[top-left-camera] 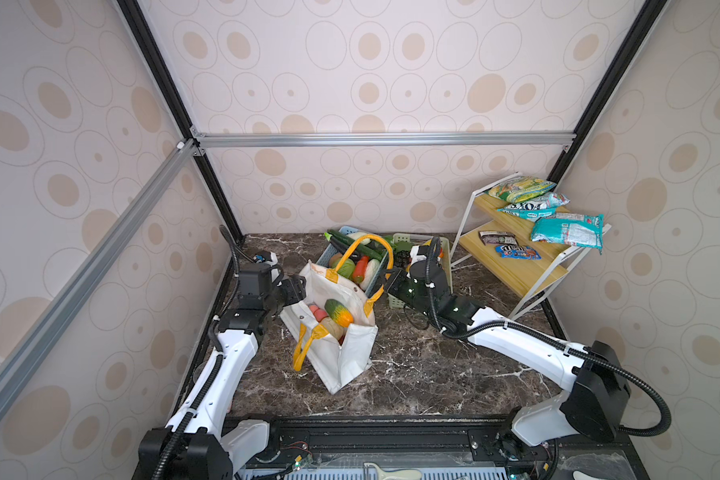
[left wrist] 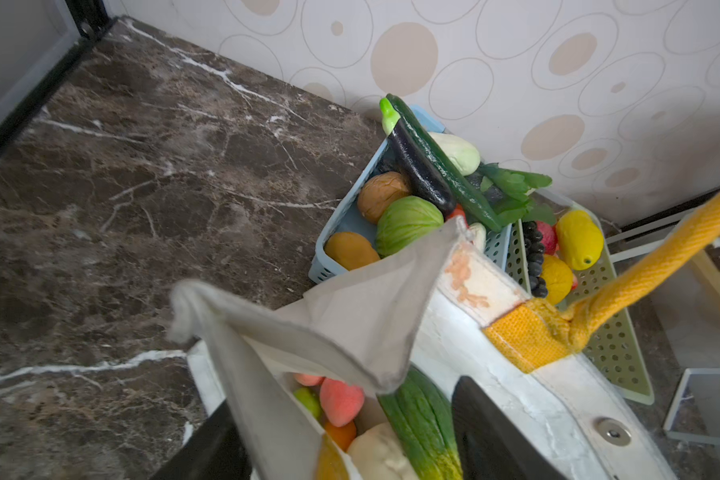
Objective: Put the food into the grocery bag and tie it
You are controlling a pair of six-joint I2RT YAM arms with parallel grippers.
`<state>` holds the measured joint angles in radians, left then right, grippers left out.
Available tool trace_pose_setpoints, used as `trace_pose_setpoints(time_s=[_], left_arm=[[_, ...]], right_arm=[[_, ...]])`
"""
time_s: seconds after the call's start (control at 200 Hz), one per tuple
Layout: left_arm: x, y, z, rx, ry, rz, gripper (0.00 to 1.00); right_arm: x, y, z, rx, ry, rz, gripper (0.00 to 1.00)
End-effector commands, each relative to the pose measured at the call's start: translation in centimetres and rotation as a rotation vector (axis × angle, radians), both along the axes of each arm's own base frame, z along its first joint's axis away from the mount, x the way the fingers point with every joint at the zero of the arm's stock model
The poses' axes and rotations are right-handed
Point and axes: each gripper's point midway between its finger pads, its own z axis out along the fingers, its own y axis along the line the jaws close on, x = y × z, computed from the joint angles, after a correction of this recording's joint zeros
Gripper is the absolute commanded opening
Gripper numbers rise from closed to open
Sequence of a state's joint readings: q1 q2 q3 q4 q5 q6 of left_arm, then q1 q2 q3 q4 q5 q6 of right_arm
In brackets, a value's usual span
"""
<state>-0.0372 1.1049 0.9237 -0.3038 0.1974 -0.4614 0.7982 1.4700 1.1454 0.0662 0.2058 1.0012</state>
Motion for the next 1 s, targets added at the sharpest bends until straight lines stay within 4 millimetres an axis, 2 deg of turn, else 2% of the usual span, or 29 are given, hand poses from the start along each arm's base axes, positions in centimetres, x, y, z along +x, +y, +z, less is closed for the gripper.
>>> trace_pose_setpoints(time_s=[0.0, 0.07, 0.14, 0.265, 0.37, 0.51, 0.625, 0.75, 0.995], left_arm=[[-0.4, 1.8, 2.2, 0.007, 0.004, 0.062, 0.84], [-0.9, 2.8, 2.6, -0.01, 0.012, 0.099, 0.88], [-1.6, 4.0, 2.1, -0.027, 0.052, 0.153, 0.87], [-3.6, 5.7, -0.4, -0.082, 0.142, 0.249, 0.82], [-5.5, 6.1, -3.3, -0.151, 0.206, 0.302, 0.74], [-7.9, 5.0, -8.0, -0.243, 0.312, 0.326, 0.71], [-9.1, 3.9, -10.4, -0.334, 0.344, 0.339, 0.7], [-9.4, 3.2, -11.0, -0.395, 0.331, 0.335, 0.7], [-9.5, -0.7, -12.6, -0.557, 0.358, 0.156, 0.69]], right_arm=[[0.1, 0.2, 0.1, -0.063, -0.023, -0.017, 0.15], [0.0, 0.2, 0.0, -0.074, -0.027, -0.019, 0.15], [-0.1, 0.4, 0.1, -0.082, -0.031, -0.017, 0.15], [-0.2, 0.1, 0.3, -0.096, -0.045, -0.023, 0.15], [-0.2, -0.2, 0.8, -0.102, -0.061, -0.025, 0.15], [-0.4, -0.6, 1.5, -0.107, -0.081, -0.028, 0.15], [-0.4, -0.7, 1.9, -0.11, -0.094, -0.03, 0.15], [-0.5, -0.8, 2.0, -0.112, -0.097, -0.025, 0.15], [-0.3, -0.5, 2.1, -0.103, -0.107, -0.022, 0.15]])
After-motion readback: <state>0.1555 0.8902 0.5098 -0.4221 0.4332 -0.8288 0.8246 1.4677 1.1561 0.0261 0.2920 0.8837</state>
